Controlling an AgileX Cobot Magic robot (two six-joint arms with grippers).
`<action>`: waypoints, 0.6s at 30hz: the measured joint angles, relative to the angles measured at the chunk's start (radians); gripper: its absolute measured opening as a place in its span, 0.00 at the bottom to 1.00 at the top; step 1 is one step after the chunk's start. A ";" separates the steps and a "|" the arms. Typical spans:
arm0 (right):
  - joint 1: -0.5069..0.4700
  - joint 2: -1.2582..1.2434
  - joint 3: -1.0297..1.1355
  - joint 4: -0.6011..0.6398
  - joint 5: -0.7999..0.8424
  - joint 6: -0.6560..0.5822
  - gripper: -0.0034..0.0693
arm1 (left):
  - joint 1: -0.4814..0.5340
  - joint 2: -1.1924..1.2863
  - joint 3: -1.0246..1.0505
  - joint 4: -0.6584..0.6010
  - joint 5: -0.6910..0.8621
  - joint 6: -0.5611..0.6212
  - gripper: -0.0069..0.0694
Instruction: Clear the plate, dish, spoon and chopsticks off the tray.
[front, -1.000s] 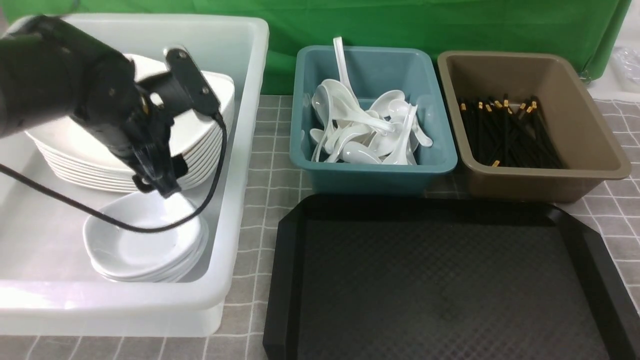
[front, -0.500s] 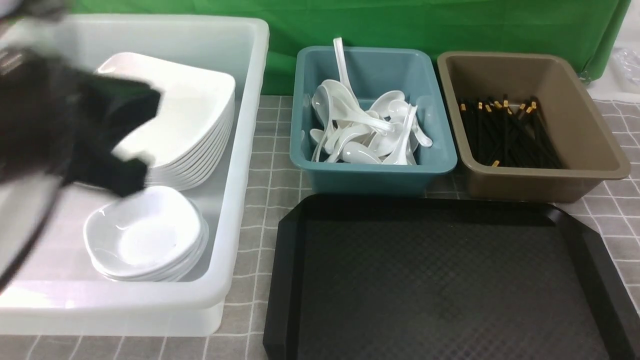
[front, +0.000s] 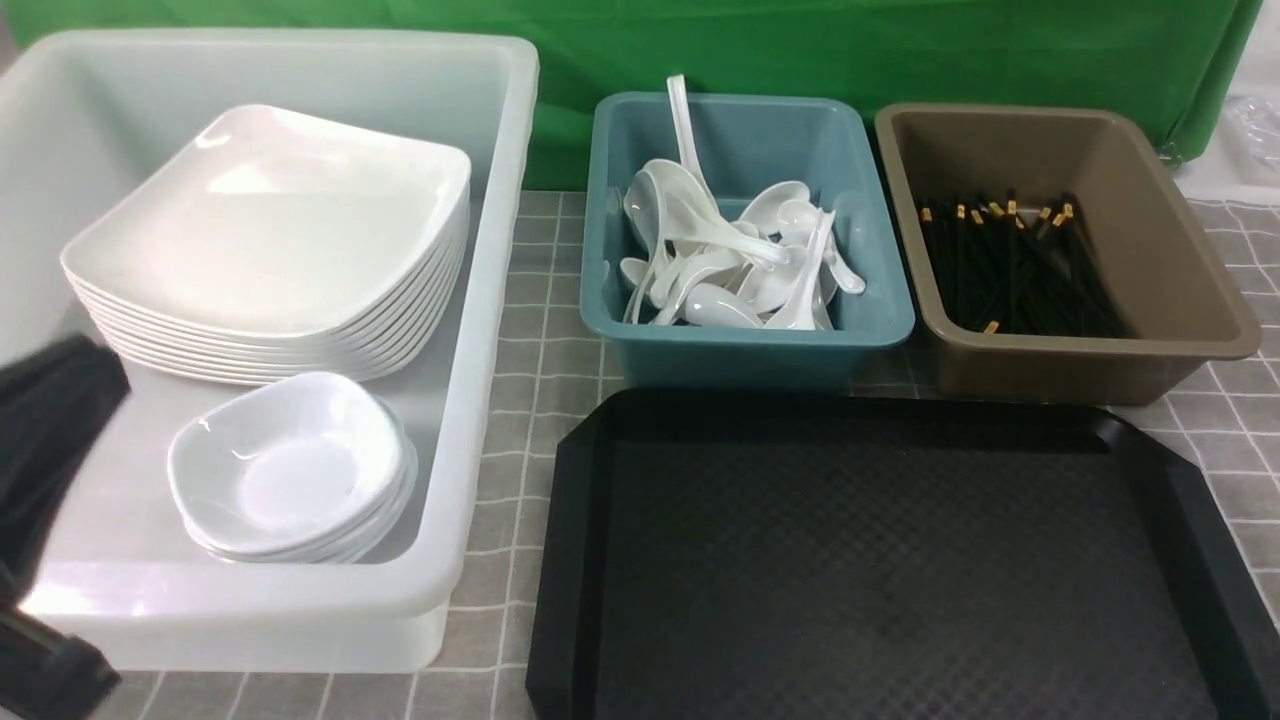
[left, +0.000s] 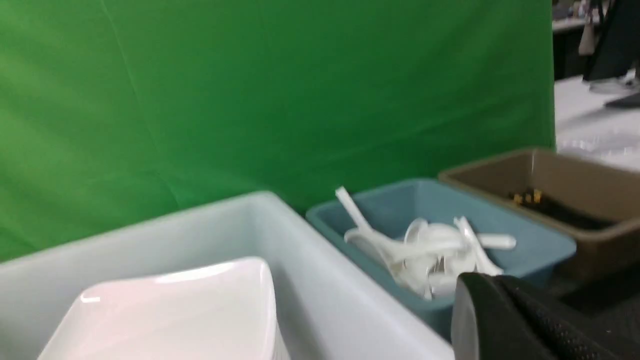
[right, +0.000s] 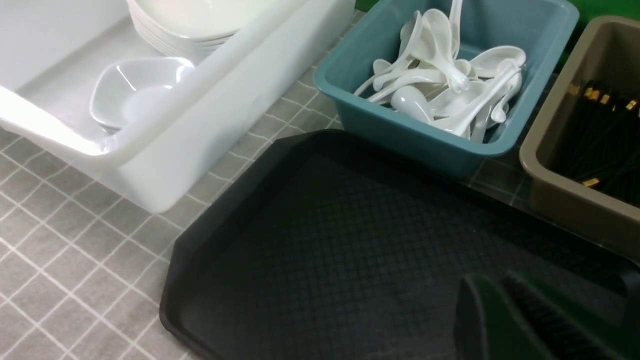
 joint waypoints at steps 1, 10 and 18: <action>0.000 0.000 0.000 0.000 0.000 0.000 0.15 | 0.000 0.000 0.017 0.008 0.002 0.000 0.10; -0.046 -0.003 0.017 0.023 -0.007 0.000 0.17 | 0.000 0.000 0.130 0.048 0.017 0.000 0.10; -0.409 -0.173 0.271 0.169 -0.185 -0.286 0.07 | 0.000 0.000 0.217 0.055 0.018 0.000 0.10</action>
